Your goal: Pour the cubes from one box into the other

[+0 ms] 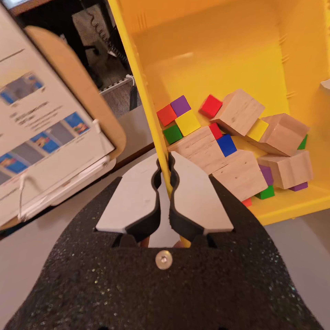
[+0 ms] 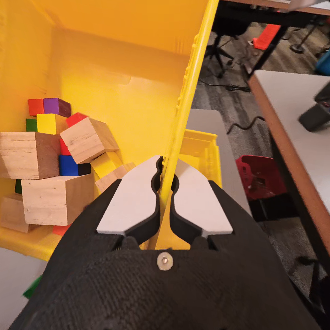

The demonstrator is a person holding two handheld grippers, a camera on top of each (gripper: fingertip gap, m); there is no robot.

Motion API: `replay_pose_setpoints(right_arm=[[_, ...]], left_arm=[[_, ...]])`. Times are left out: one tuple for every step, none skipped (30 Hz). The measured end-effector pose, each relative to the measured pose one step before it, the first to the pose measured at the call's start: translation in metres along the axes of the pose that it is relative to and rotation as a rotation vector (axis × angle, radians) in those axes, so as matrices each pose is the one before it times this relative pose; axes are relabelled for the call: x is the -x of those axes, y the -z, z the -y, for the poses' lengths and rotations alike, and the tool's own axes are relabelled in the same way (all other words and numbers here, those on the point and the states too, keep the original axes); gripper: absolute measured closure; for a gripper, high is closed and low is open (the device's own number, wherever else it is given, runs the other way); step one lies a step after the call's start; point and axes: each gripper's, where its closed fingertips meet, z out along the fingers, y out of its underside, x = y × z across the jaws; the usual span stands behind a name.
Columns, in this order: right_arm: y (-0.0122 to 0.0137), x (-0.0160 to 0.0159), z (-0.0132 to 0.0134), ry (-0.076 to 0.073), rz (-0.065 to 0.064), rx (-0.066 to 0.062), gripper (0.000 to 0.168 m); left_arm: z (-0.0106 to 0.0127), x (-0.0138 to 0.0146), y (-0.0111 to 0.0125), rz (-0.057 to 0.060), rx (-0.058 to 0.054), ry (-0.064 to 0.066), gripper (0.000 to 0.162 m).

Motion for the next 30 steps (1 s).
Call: replay_pose_setpoints(right_arm=[[-0.00202, -0.01750, -0.00158, -0.0070, -0.0242, -0.0008, 0.163], [-0.00254, -0.01649, -0.00081, -0.0005, -0.0228, -0.0013, 0.163], [-0.00313, -0.01504, -0.00089, -0.0086, -0.0136, -0.0020, 0.163], [-0.00287, -0.01292, -0.00147, -0.0194, -0.0023, 0.0001, 0.163], [-0.00190, -0.01174, -0.00192, -0.0133, -0.0057, 0.0033, 0.163], [-0.00148, -0.01091, -0.00142, -0.0047, -0.0114, -0.0006, 0.163], [-0.00158, -0.00941, -0.00142, -0.0097, -0.0096, -0.0055, 0.163], [-0.00115, -0.00763, -0.00120, -0.0142, -0.0047, -0.0079, 0.163], [-0.00114, -0.00637, -0.00124, -0.0077, -0.0046, -0.0057, 0.163], [-0.00132, -0.00544, -0.00152, -0.0017, -0.0071, -0.0018, 0.163], [-0.00148, -0.00446, -0.00061, -0.0052, -0.0060, -0.0053, 0.163], [-0.00179, -0.00381, 0.00060, -0.0043, -0.0048, -0.0121, 0.163], [-0.00170, -0.00387, 0.00183, -0.0036, -0.0055, -0.0183, 0.163], [-0.00160, -0.00417, 0.00240, -0.0044, -0.0064, -0.0215, 0.163], [-0.00133, -0.00420, 0.00257, -0.0099, -0.0037, -0.0241, 0.163], [-0.00079, -0.00349, 0.00333, -0.0093, 0.0006, -0.0300, 0.163], [-0.00082, -0.00321, 0.00341, -0.0006, -0.0040, -0.0309, 0.163], [-0.00084, -0.00291, 0.00270, 0.0049, -0.0096, -0.0297, 0.163], [-0.00098, -0.00226, 0.00205, 0.0087, -0.0101, -0.0280, 0.163], [-0.00158, -0.00189, 0.00159, 0.0105, -0.0086, -0.0282, 0.164], [-0.00195, -0.00236, 0.00093, 0.0025, -0.0073, -0.0289, 0.164], [-0.00171, -0.00214, 0.00121, -0.0105, 0.0002, -0.0324, 0.163], [-0.00139, -0.00186, 0.00164, -0.0151, 0.0036, -0.0380, 0.163], [-0.00084, -0.00181, 0.00201, -0.0127, -0.0026, -0.0460, 0.163], [-0.00022, -0.00163, 0.00203, -0.0062, -0.0091, -0.0511, 0.163], [-0.00009, -0.00114, 0.00145, -0.0029, -0.0083, -0.0479, 0.163], [0.00058, -0.00070, 0.00109, -0.0053, -0.0061, -0.0426, 0.163], [0.00043, -0.00076, 0.00058, -0.0033, -0.0075, -0.0323, 0.163], [0.00023, -0.00008, 0.00038, -0.0015, -0.0047, -0.0271, 0.163], [-0.00011, 0.00060, 0.00022, -0.0010, -0.0021, -0.0205, 0.163]], left_arm=[[0.00790, -0.01360, -0.01170, -0.0063, -0.0012, -0.0248, 0.158], [0.00785, -0.01257, -0.01022, -0.0148, -0.0004, -0.0078, 0.158], [0.00729, -0.01157, -0.00876, -0.0182, 0.0028, -0.0027, 0.158], [0.00661, -0.00987, -0.00815, -0.0115, 0.0027, -0.0065, 0.158], [0.00594, -0.00902, -0.00719, -0.0117, -0.0001, -0.0084, 0.158], [0.00532, -0.00864, -0.00634, -0.0143, -0.0010, -0.0102, 0.158], [0.00492, -0.00738, -0.00582, -0.0102, -0.0053, -0.0083, 0.158], [0.00409, -0.00590, -0.00511, -0.0047, -0.0071, -0.0136, 0.158], [0.00288, -0.00501, -0.00438, -0.0042, -0.0050, -0.0078, 0.158], [0.00200, -0.00436, -0.00387, -0.0065, -0.0008, -0.0024, 0.158], [0.00231, -0.00345, -0.00367, -0.0032, -0.0030, -0.0016, 0.158], [0.00285, -0.00235, -0.00354, 0.0032, -0.0098, -0.0036, 0.158], [0.00337, -0.00178, -0.00327, 0.0057, -0.0142, -0.0053, 0.158], [0.00400, -0.00181, -0.00285, 0.0005, -0.0197, -0.0026, 0.158], [0.00467, -0.00169, -0.00243, -0.0043, -0.0283, -0.0015, 0.158], [0.00448, -0.00134, -0.00207, -0.0056, -0.0330, 0.0049, 0.158], [0.00367, -0.00116, -0.00196, -0.0057, -0.0306, 0.0083, 0.159], [0.00297, -0.00135, -0.00214, -0.0037, -0.0275, 0.0085, 0.158], [0.00221, -0.00118, -0.00211, 0.0039, -0.0253, 0.0009, 0.159], [0.00171, -0.00096, -0.00239, 0.0106, -0.0242, -0.0077, 0.159], [0.00150, -0.00102, -0.00240, 0.0085, -0.0267, -0.0045, 0.159], [0.00120, -0.00109, -0.00228, 0.0053, -0.0279, 0.0000, 0.159], [0.00134, -0.00073, -0.00222, 0.0071, -0.0323, -0.0011, 0.159], [0.00168, -0.00064, -0.00187, 0.0085, -0.0397, -0.0016, 0.159], [0.00205, -0.00073, -0.00167, 0.0099, -0.0464, -0.0085, 0.159], [0.00218, -0.00034, -0.00146, 0.0144, -0.0520, -0.0143, 0.159], [0.00139, -0.00018, -0.00096, 0.0130, -0.0475, -0.0148, 0.159], [0.00105, -0.00025, -0.00065, 0.0070, -0.0467, -0.0118, 0.159], [0.00043, -0.00014, -0.00044, 0.0056, -0.0407, -0.0081, 0.159], [-0.00088, 0.00037, -0.00061, 0.0060, -0.0278, -0.0022, 0.159]])
